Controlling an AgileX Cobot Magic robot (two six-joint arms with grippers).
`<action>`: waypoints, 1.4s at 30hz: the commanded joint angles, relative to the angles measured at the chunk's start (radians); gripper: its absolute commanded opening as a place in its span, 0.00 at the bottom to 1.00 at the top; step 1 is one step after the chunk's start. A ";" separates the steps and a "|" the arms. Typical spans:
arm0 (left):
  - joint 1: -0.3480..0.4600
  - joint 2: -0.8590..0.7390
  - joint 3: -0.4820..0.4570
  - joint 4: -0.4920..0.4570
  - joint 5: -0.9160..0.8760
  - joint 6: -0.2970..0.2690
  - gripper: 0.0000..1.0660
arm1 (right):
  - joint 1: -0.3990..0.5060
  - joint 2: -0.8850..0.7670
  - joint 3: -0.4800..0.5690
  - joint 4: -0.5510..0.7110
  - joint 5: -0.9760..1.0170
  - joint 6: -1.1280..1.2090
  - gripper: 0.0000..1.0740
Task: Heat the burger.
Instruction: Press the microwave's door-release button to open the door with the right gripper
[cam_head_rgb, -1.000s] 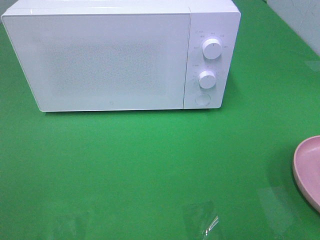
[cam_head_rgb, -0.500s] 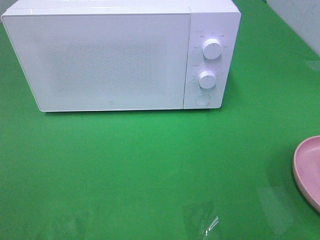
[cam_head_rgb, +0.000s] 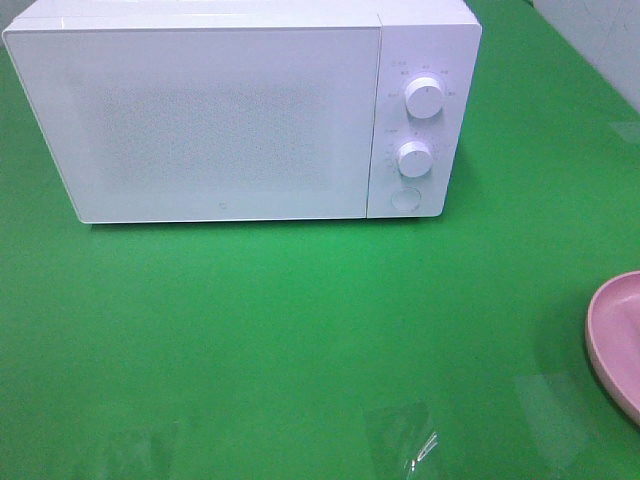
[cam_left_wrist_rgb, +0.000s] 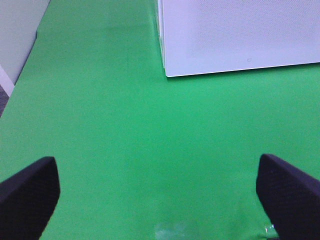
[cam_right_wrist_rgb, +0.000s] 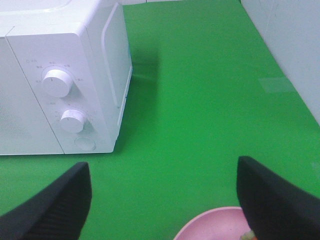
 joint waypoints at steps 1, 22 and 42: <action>-0.005 -0.017 0.001 -0.005 0.004 0.000 0.94 | -0.003 0.056 0.001 -0.006 -0.069 0.012 0.71; -0.005 -0.017 0.001 -0.005 0.004 0.000 0.94 | -0.003 0.352 0.001 -0.006 -0.373 0.015 0.71; -0.005 -0.017 0.001 -0.005 0.004 0.000 0.94 | 0.011 0.648 0.021 0.043 -0.860 -0.124 0.71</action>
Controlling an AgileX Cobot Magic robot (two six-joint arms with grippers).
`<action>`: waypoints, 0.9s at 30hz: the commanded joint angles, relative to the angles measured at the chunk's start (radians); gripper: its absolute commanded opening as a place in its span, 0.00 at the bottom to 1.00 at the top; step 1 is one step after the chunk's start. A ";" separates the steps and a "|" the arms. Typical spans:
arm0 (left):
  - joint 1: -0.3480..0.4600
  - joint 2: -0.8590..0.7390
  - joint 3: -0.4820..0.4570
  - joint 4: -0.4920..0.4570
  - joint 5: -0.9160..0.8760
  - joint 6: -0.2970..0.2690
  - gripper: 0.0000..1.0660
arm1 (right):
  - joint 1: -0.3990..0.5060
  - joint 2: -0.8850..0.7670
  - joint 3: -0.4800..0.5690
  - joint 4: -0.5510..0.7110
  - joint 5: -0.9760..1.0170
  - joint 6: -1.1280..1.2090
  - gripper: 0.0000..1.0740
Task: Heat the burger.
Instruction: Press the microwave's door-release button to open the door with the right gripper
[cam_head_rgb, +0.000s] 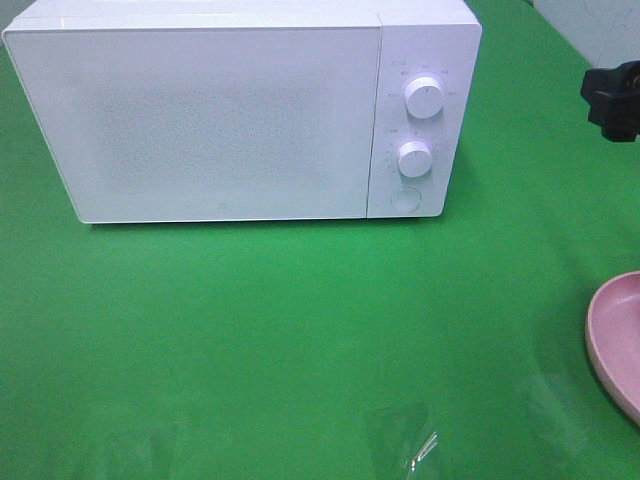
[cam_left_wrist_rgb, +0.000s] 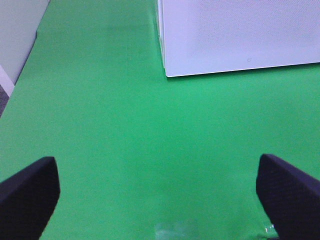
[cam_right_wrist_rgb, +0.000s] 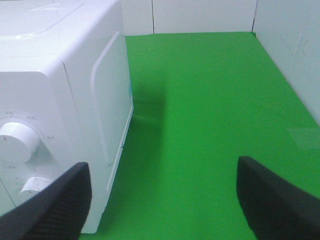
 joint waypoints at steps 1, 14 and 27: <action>-0.005 -0.017 0.001 -0.005 0.004 0.000 0.94 | 0.011 0.025 0.016 0.033 -0.087 -0.062 0.71; -0.005 -0.017 0.001 -0.005 0.004 0.000 0.94 | 0.313 0.203 0.114 0.435 -0.500 -0.328 0.71; -0.005 -0.017 0.001 -0.005 0.004 0.000 0.94 | 0.555 0.335 0.113 0.640 -0.633 -0.328 0.71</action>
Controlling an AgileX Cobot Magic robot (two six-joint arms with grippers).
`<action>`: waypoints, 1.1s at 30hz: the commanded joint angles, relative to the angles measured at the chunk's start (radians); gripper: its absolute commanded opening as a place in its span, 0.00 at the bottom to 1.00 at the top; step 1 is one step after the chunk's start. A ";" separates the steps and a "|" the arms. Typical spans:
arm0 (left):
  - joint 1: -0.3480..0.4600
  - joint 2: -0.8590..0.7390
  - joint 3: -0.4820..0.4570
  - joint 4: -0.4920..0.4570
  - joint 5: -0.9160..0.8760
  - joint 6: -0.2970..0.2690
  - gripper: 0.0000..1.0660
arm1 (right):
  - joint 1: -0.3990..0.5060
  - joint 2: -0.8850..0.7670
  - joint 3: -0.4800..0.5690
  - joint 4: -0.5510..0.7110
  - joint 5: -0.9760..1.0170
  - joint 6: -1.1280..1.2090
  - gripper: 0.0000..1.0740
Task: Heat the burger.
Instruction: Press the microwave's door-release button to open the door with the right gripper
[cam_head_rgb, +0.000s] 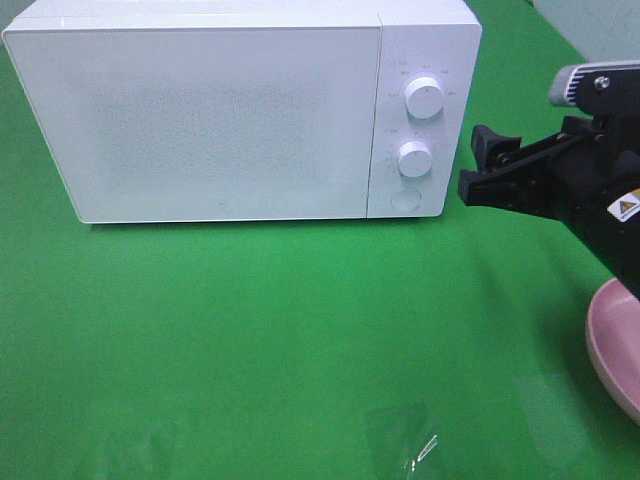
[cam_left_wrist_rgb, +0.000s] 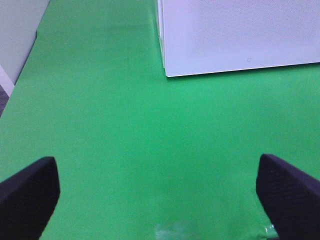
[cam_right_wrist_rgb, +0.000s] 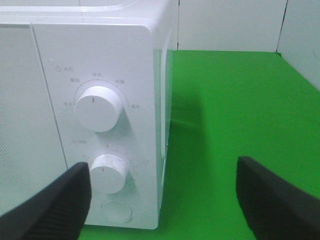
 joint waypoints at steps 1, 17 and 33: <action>-0.005 -0.017 0.001 -0.005 0.004 0.000 0.94 | 0.039 0.021 -0.002 0.042 -0.038 -0.012 0.71; -0.005 -0.017 0.001 -0.005 0.004 0.000 0.94 | 0.261 0.129 -0.004 0.213 -0.095 -0.004 0.71; -0.005 -0.017 0.001 -0.005 0.004 0.000 0.94 | 0.300 0.129 -0.004 0.252 -0.087 0.370 0.66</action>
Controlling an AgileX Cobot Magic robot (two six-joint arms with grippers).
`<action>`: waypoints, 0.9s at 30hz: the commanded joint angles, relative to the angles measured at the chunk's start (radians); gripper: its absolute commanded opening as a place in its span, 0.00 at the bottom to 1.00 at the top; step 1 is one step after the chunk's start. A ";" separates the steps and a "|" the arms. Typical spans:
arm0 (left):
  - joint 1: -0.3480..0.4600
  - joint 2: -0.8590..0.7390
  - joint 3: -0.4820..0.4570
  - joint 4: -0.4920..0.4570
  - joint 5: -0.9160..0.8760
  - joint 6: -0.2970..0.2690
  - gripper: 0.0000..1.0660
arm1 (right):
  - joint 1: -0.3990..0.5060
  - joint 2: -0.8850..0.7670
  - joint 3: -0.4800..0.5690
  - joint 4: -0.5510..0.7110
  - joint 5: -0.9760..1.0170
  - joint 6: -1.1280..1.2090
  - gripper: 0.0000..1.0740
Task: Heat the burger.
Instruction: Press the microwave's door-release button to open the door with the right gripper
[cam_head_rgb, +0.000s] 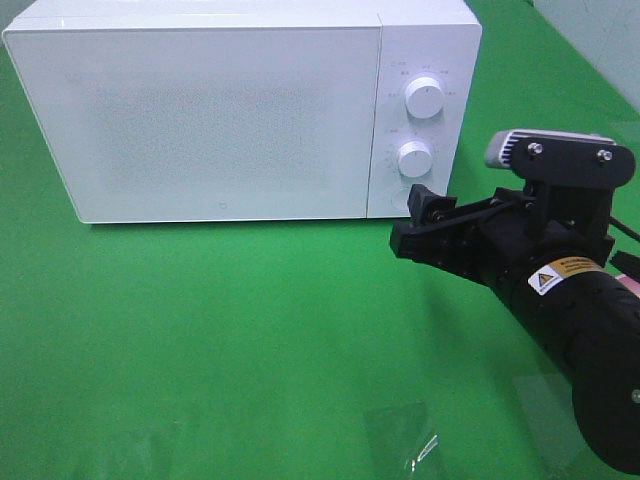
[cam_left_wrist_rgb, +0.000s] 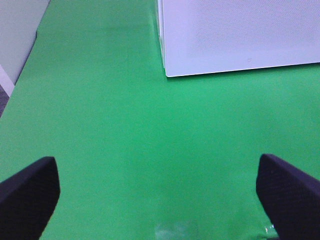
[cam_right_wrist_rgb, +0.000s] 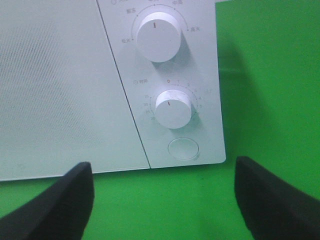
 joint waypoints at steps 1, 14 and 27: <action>-0.005 -0.017 0.001 -0.005 0.004 0.000 0.94 | 0.002 -0.001 -0.002 -0.006 -0.005 0.266 0.63; -0.005 -0.017 0.001 -0.005 0.004 0.000 0.94 | 0.002 -0.001 -0.002 -0.010 -0.005 0.891 0.26; -0.005 -0.017 0.001 -0.005 0.004 0.000 0.94 | 0.002 -0.001 -0.002 -0.012 0.076 1.206 0.00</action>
